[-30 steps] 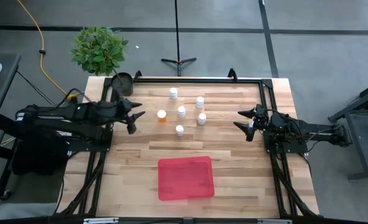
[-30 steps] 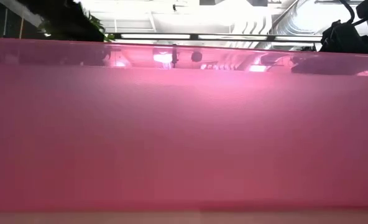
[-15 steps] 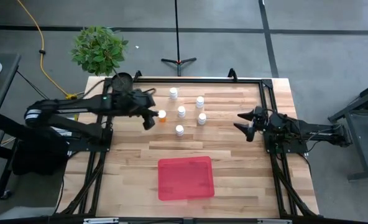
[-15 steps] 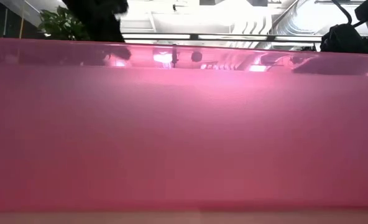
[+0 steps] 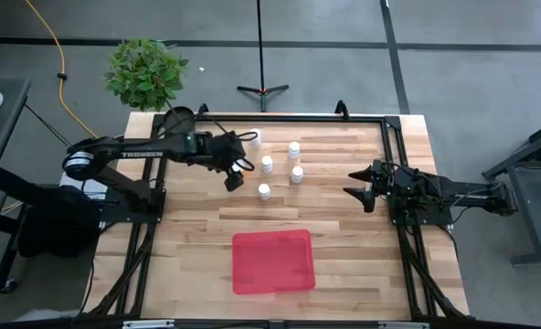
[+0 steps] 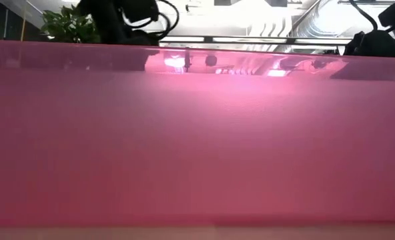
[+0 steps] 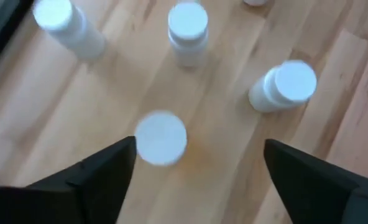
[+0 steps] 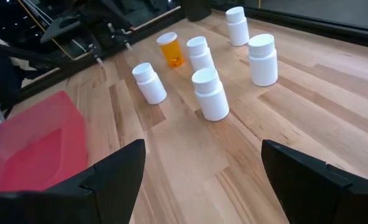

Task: Pick and place pill bottles into a basket
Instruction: Put the orange pill bottle into the red bin

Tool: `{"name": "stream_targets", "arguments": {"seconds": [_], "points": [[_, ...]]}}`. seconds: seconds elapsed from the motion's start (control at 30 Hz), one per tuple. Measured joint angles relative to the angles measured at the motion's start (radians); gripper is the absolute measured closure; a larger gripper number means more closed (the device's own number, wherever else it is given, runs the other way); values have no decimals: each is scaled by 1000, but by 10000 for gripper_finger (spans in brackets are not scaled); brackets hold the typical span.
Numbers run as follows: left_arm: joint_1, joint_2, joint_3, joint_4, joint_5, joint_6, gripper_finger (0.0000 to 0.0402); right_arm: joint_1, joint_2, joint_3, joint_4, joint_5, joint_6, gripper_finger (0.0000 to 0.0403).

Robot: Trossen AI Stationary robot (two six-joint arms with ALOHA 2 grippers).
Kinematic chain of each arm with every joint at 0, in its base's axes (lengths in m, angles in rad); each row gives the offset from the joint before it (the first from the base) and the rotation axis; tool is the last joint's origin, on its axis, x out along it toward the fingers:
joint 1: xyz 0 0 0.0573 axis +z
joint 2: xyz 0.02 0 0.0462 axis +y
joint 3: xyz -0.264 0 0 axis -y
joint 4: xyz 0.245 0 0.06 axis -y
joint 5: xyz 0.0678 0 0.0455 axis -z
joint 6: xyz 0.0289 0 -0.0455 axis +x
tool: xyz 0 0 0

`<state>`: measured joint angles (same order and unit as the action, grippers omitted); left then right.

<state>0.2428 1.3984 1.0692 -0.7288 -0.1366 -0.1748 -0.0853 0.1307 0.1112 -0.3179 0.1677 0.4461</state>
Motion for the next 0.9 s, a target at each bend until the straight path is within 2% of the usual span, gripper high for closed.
{"name": "stream_targets", "arguments": {"seconds": [0.17, 0.3, 0.57, 0.73, 0.9], "points": [[0, 76, 93, -122, -75, 66, 16, 0, 0, 0, -1, -20, 0, 91], [5, 136, 150, -188, -87, 97, 28, 0, 0, 0, -3, -26, 0, 91], [44, 203, 205, -215, 12, 85, 14, 0, 0, 0, -8, -38, 0, 91], [112, 222, 204, -225, 74, 27, 7, 0, 0, 0, -8, -48, 0, 91], [184, 222, 204, -226, 94, 12, 11, 0, 0, 0, -11, -48, 1, 91]]}}
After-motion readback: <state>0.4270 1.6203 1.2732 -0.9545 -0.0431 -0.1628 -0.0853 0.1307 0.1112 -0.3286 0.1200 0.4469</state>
